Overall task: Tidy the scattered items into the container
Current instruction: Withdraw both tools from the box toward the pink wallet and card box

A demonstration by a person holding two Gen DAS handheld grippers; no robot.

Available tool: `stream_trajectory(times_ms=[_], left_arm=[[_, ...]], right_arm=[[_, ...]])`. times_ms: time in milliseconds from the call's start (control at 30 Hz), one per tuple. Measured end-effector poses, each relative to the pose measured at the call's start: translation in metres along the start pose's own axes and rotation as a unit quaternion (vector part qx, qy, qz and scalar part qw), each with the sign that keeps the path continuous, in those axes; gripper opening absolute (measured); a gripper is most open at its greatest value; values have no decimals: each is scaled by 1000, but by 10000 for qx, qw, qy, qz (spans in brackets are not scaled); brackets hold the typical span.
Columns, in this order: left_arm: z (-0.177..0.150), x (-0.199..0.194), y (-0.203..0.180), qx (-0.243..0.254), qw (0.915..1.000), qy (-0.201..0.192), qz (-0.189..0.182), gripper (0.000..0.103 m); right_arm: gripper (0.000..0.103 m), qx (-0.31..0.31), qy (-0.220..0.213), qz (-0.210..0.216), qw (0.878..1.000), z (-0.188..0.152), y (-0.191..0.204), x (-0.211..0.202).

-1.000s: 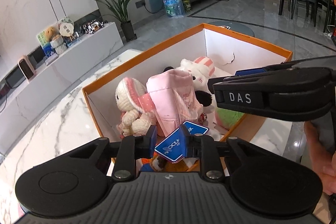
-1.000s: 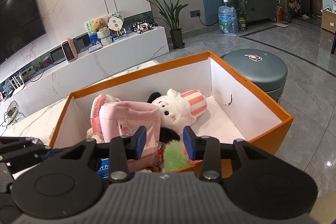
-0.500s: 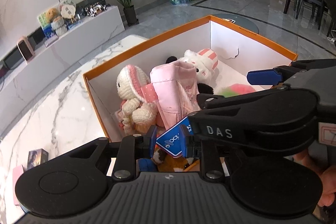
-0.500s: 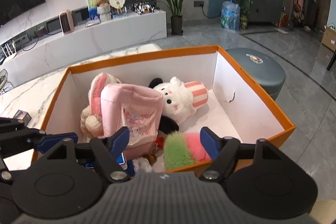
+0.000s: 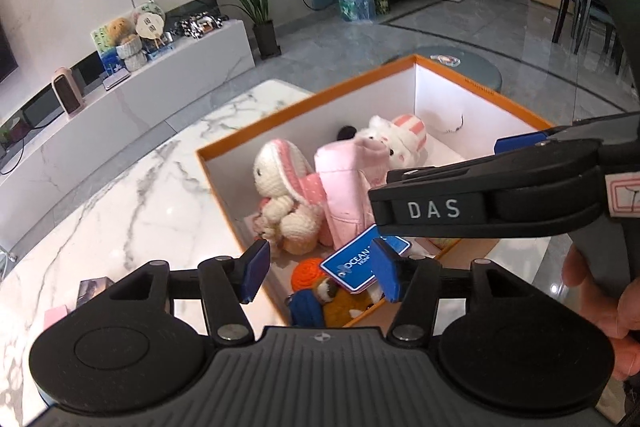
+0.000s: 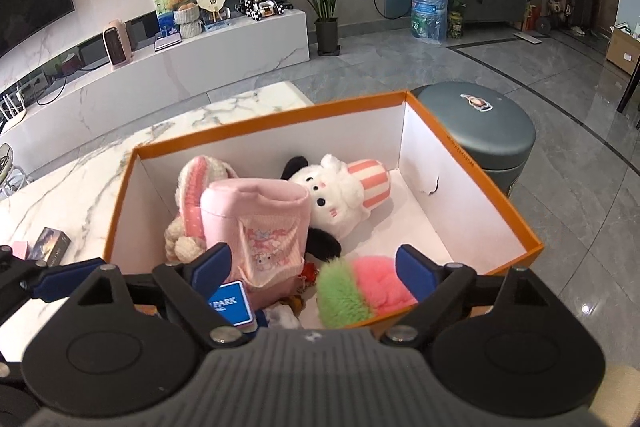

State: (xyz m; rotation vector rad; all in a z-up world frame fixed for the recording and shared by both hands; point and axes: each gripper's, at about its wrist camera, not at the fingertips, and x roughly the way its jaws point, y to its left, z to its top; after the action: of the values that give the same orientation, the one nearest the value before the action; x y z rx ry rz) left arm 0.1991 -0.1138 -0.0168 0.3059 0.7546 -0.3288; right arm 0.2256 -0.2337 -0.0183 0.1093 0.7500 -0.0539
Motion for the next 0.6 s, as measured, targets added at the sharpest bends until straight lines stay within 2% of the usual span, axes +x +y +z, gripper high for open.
stream_trajectory(times_ms=[233,600], left_arm=[[-6,-35,18,-135,9992,-283,230,70],[-34,-92,72,-686,9932,-615,706,73]], right_arm=[[91,-211,-188,144,9995,3,23,-32],[92,-869,-536,561,9932,-2,96,-80]])
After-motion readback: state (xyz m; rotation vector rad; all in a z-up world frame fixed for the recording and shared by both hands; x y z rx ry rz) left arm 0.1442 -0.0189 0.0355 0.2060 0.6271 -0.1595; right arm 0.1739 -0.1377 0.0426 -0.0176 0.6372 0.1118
